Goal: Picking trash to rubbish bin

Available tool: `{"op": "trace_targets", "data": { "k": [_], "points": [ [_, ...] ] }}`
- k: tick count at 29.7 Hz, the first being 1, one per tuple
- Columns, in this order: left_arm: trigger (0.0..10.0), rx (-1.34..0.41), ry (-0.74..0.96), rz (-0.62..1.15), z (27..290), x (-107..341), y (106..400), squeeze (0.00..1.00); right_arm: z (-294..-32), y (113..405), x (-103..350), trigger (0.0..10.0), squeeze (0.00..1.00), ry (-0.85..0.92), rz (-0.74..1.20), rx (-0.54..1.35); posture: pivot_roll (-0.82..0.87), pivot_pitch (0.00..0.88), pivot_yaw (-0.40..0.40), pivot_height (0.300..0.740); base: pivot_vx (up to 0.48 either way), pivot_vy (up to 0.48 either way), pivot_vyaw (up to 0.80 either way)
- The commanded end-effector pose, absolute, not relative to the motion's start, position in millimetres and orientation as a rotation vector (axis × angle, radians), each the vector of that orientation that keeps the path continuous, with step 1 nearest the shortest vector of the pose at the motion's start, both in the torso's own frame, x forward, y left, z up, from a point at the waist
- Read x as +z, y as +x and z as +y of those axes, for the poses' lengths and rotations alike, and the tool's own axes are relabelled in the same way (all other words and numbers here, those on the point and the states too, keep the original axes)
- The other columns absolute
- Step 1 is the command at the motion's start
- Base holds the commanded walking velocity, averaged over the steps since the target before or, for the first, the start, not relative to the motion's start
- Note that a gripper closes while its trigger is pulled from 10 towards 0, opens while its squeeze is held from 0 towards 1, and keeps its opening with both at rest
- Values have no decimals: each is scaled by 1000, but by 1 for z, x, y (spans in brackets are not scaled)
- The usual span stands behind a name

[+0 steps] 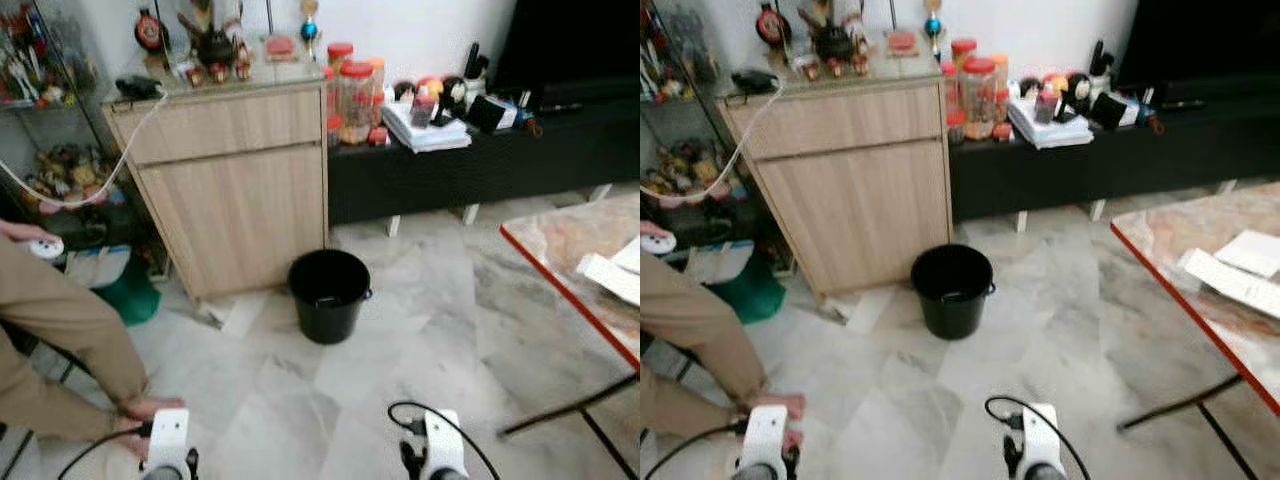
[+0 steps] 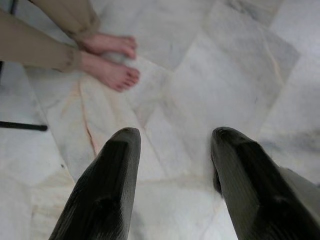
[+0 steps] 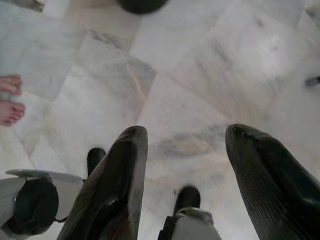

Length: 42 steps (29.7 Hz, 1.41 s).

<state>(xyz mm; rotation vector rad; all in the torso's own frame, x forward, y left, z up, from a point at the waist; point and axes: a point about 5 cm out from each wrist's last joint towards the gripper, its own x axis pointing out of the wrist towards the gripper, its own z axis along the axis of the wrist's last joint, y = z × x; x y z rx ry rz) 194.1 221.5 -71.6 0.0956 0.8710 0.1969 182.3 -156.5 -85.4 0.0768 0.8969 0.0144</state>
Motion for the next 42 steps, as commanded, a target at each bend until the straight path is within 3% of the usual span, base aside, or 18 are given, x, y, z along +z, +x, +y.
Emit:
{"op": "trace_targets", "data": {
  "k": [1, 6, 42],
  "points": [
    [10000, 198, 94, 868, 222, -70, 197, 0, -157, 186, -84, 10000, 0, 79, 885, 5, -12, 25, 5, 740, 0, 0, 0],
    [10000, 194, 97, 869, 222, -70, 197, 0, -157, 184, -85, 10000, 0, 80, 899, 2, -14, 26, 7, 740, 0, 0, -89],
    [10000, 144, 185, 917, 223, -72, 195, 0, -156, 182, -86, 10000, 0, 54, 919, 19, -19, 0, 21, 740, 0, 0, -800]
  ]
}}
